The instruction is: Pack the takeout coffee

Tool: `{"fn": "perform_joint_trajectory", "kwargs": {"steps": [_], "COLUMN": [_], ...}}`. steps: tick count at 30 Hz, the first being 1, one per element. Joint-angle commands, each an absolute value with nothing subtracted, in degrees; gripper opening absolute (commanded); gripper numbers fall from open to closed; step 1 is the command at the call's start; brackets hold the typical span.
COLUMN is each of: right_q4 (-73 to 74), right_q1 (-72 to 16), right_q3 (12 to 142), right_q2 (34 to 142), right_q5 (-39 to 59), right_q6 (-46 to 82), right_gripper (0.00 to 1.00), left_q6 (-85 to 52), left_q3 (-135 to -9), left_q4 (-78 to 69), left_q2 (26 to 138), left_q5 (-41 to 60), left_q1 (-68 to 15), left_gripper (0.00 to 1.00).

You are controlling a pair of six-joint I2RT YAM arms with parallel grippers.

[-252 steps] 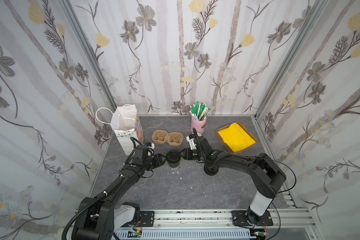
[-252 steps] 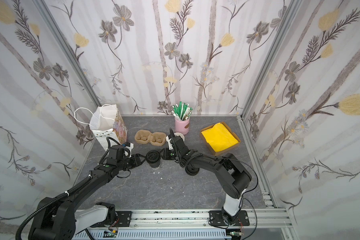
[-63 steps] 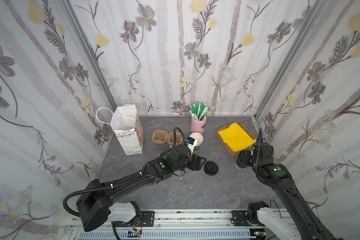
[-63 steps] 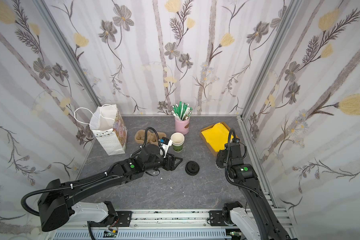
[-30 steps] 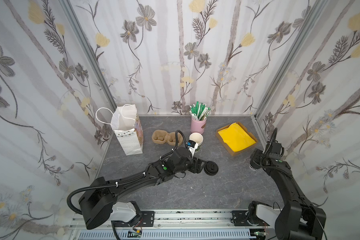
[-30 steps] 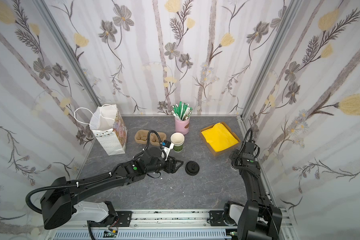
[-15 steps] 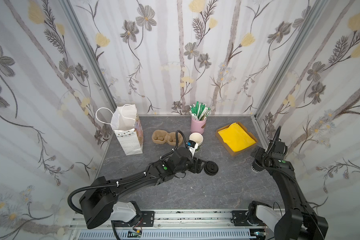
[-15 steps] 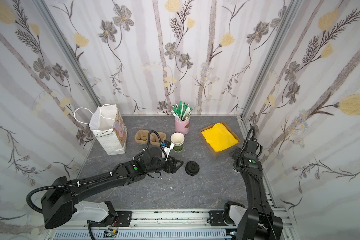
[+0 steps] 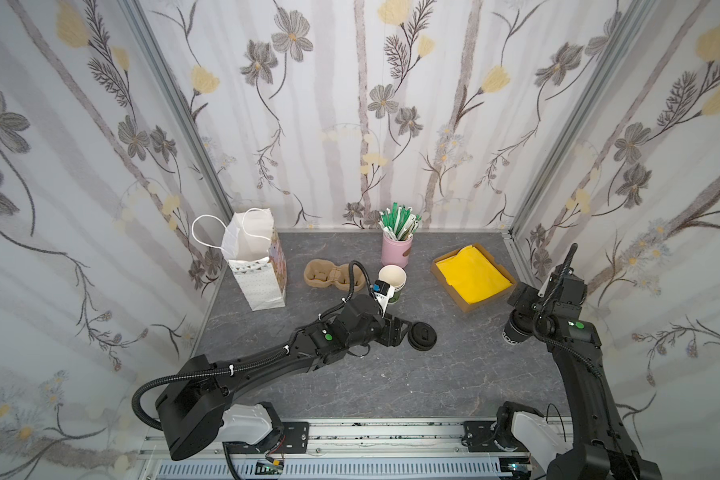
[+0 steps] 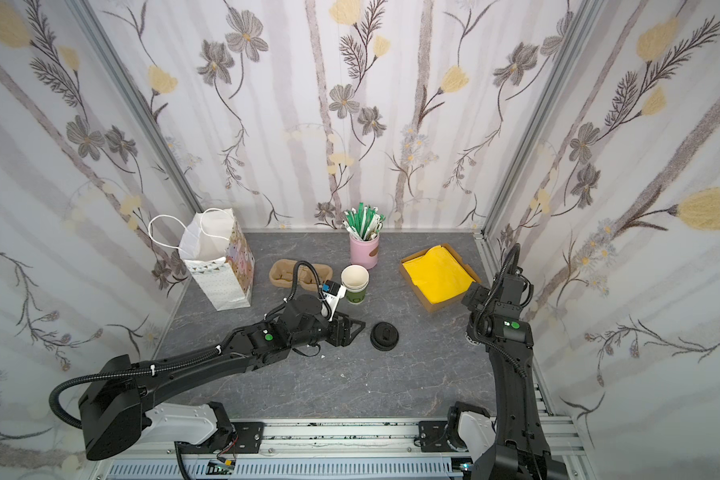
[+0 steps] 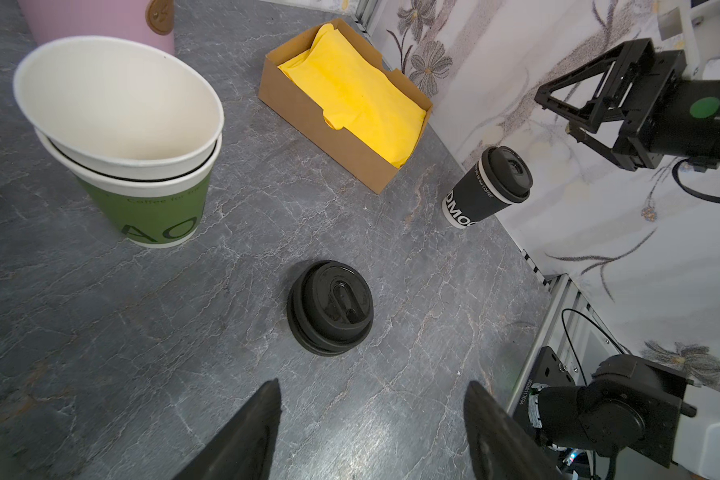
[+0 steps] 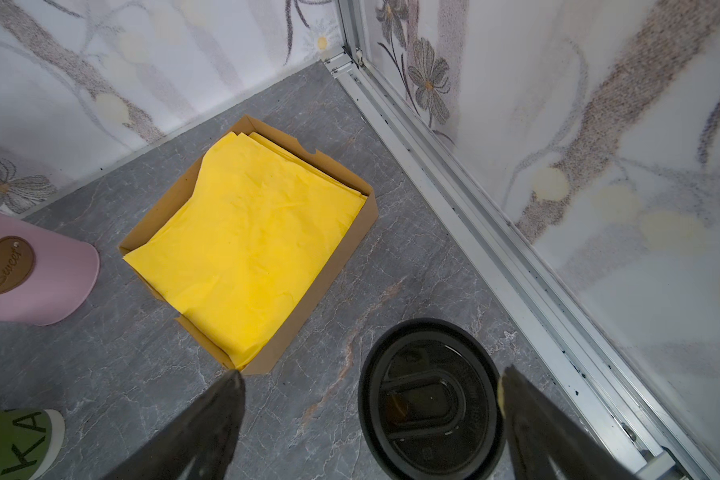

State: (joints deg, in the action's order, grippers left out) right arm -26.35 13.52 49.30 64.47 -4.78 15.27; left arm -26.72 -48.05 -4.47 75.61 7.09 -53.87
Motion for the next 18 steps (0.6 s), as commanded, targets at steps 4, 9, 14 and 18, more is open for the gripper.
{"fn": "perform_joint_trajectory", "kwargs": {"steps": [4, 9, 14, 18], "right_q4": [-27.99, -27.45, -27.16, -25.69], "right_q1": [13.45, 12.39, 6.88, -0.20], "right_q3": [51.39, 51.86, 51.93, 52.86], "right_q2": [63.56, 61.17, 56.59, 53.85], "right_q5": [-2.14, 6.12, 10.88, 12.73], "right_q6": [13.82, 12.00, 13.06, 16.70], "right_gripper": [0.90, 0.77, 0.62, 0.47], "left_q6": [-26.10, -26.16, -27.15, -29.53], "left_q3": [-47.99, -47.22, -46.23, -47.15], "left_q4": [-6.25, -6.24, -5.82, -3.09], "left_q2": [74.46, 72.34, 66.93, 63.31], "left_q5": [5.82, 5.22, 3.87, 2.64], "left_q1": [-53.34, -52.67, -51.29, -50.33], "left_gripper": [0.72, 0.71, 0.67, 0.65]}}
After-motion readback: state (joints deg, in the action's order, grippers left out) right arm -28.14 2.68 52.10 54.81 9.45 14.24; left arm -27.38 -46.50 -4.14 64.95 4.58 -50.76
